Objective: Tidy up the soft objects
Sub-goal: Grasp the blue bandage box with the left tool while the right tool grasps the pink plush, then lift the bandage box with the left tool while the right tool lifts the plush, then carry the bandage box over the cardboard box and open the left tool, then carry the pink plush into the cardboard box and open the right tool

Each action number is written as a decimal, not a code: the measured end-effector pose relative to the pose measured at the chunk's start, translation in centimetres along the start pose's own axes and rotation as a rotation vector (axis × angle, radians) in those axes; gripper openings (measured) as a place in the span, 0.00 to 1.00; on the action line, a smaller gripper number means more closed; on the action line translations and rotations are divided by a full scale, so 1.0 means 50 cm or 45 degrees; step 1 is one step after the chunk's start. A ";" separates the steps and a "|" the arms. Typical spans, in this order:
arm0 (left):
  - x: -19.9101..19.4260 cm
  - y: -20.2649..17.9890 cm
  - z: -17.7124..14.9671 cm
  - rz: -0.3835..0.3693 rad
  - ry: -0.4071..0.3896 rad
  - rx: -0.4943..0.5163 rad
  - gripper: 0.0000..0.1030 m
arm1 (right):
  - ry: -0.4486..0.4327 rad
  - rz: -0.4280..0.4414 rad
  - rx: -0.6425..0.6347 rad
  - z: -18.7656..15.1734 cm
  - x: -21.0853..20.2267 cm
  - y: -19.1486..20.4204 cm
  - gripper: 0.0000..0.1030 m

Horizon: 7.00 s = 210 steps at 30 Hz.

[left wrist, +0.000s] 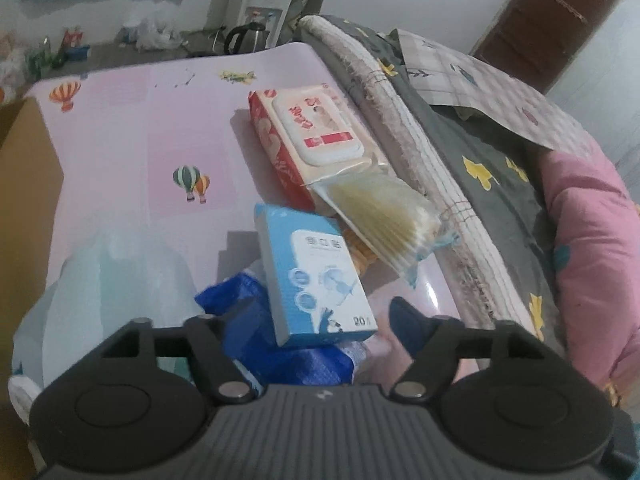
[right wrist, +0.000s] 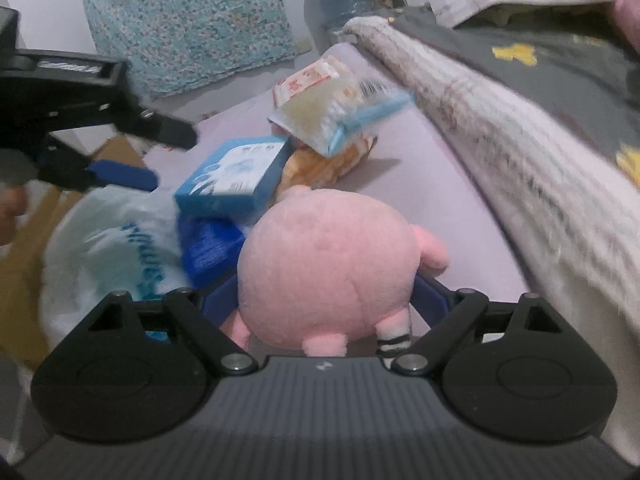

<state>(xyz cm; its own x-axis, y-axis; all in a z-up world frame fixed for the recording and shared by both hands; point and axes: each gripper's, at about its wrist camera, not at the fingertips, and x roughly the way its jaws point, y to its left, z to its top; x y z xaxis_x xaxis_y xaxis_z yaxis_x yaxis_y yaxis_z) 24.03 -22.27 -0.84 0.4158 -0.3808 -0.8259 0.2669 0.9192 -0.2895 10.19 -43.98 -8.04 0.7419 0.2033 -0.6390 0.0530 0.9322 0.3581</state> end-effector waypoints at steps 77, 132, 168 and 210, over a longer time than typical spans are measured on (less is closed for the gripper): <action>-0.224 0.153 -0.121 -0.309 -0.184 -0.317 0.73 | 0.104 0.040 0.036 -0.050 0.007 0.029 0.96; -0.296 0.247 -0.186 -0.373 -0.268 -0.424 0.73 | 0.038 0.085 0.199 -0.060 -0.011 -0.033 0.99; -0.313 0.708 -0.167 0.319 -0.051 -0.498 0.73 | 0.153 0.780 0.216 0.093 0.042 0.362 0.93; -0.191 0.738 -0.157 0.152 0.153 -0.729 0.68 | 0.153 0.722 0.272 0.053 0.048 0.310 0.94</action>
<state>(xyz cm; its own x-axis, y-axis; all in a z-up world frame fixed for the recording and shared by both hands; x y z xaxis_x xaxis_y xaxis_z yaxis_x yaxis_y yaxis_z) 23.07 16.05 -7.44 0.3038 -0.2886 -0.9080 -0.3007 0.8753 -0.3788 14.55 -29.86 -2.22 0.6140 0.6936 -0.3767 -0.1858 0.5908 0.7851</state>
